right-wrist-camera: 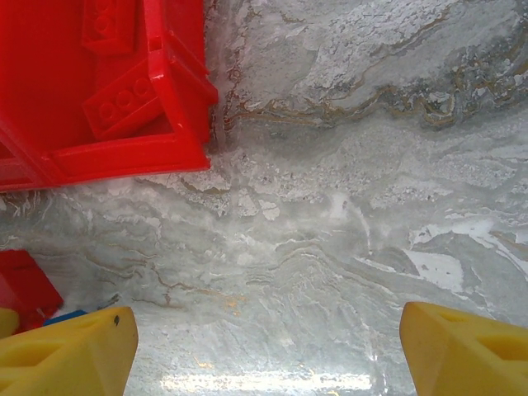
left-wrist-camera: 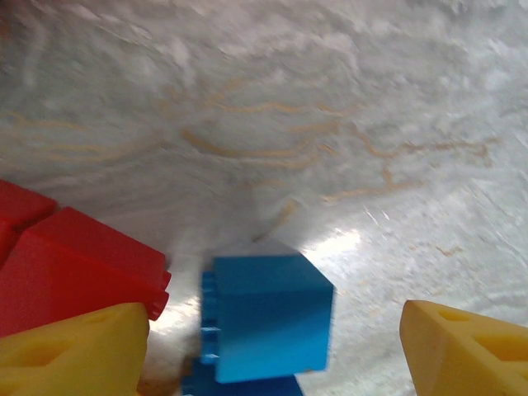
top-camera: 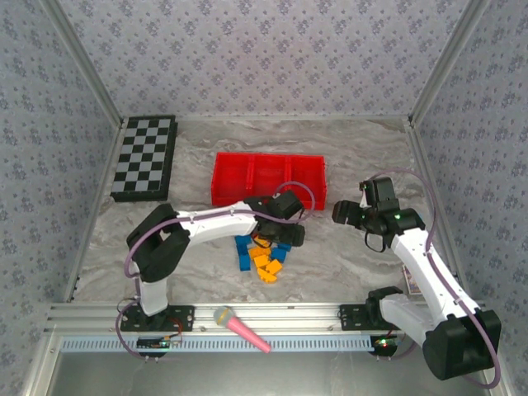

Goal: Sort the legos into containers by color
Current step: Rotate the legos at the center of the table, then pick up the lego from the center of the table.

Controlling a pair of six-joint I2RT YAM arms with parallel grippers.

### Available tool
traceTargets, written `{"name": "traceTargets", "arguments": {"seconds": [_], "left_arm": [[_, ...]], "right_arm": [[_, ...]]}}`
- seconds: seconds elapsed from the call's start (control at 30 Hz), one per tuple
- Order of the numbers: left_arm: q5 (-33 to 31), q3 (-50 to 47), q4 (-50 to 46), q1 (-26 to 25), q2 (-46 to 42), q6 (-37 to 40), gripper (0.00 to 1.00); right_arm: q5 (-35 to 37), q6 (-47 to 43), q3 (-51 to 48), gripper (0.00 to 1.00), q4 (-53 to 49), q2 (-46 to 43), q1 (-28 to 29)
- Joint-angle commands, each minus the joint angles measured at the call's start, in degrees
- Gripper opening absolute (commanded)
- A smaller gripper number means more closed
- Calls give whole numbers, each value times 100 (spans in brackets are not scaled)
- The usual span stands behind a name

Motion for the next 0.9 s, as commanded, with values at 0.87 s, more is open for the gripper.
{"name": "traceTargets", "arguments": {"seconds": [0.87], "left_arm": [[-1478,633,-601,-610,464,69,71]], "right_arm": [[134,75,-226,84,-458,-649,-119]]}}
